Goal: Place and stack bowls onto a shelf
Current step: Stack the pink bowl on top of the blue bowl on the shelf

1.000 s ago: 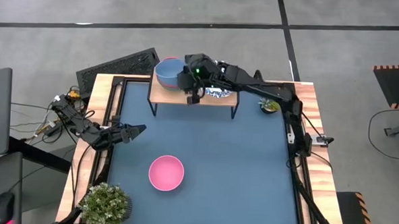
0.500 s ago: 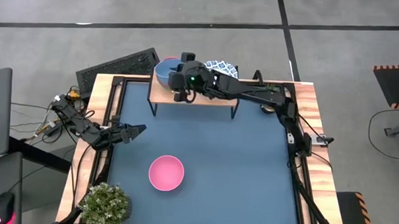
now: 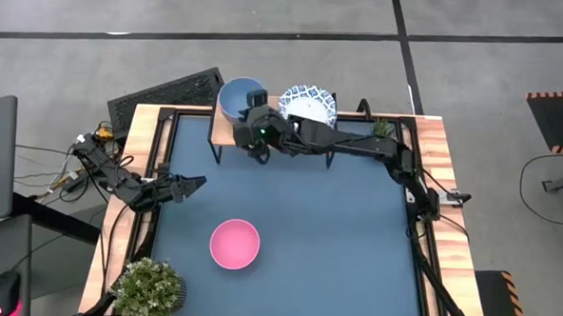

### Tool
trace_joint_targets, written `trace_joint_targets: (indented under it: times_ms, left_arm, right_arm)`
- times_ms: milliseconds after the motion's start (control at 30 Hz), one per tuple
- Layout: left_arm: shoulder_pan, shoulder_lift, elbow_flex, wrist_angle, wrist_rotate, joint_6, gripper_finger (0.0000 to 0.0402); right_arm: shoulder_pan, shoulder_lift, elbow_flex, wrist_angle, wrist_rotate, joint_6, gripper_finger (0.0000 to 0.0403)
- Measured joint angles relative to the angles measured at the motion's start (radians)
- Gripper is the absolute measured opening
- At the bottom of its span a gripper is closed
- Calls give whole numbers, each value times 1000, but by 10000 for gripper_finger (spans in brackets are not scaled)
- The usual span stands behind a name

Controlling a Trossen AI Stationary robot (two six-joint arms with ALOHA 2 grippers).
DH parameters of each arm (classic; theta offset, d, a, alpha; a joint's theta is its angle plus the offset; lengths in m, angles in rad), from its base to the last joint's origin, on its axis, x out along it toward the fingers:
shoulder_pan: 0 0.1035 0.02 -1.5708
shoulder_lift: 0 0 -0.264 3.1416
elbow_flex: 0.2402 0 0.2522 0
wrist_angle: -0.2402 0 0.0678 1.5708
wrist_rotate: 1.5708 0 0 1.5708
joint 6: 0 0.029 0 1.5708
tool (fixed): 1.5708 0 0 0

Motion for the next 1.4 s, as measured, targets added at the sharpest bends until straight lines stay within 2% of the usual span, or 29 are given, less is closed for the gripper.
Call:
trace_joint_targets:
  times_ms: [67,133,233,333,433,600,800,1233,1400]
  left_arm:
    - [0,0,0,0,1,0,214]
    - [0,0,0,1,6,0,214]
    - [0,0,0,4,22,5,214]
    - [0,0,0,4,26,13,214]
    - [0,0,0,5,27,17,214]
    - [0,1,0,5,27,21,214]
    - [0,2,0,4,27,25,214]
    - [0,2,0,3,19,62,214]
    - [0,2,0,3,19,63,214]
  right_arm:
    - [23,-32,1,-44,-32,52,112]
    - [48,-56,0,-107,-118,162,112]
    - [73,-81,2,-229,-365,281,112]
    - [93,-72,1,-385,-581,198,112]
    - [116,-57,-4,-527,-659,76,112]
    - [177,-32,-51,-552,-674,32,112]
    - [252,-33,-203,-327,-681,14,112]
    - [324,-36,-411,-121,-680,-88,113]
    - [326,-36,-452,-78,-688,-91,144]
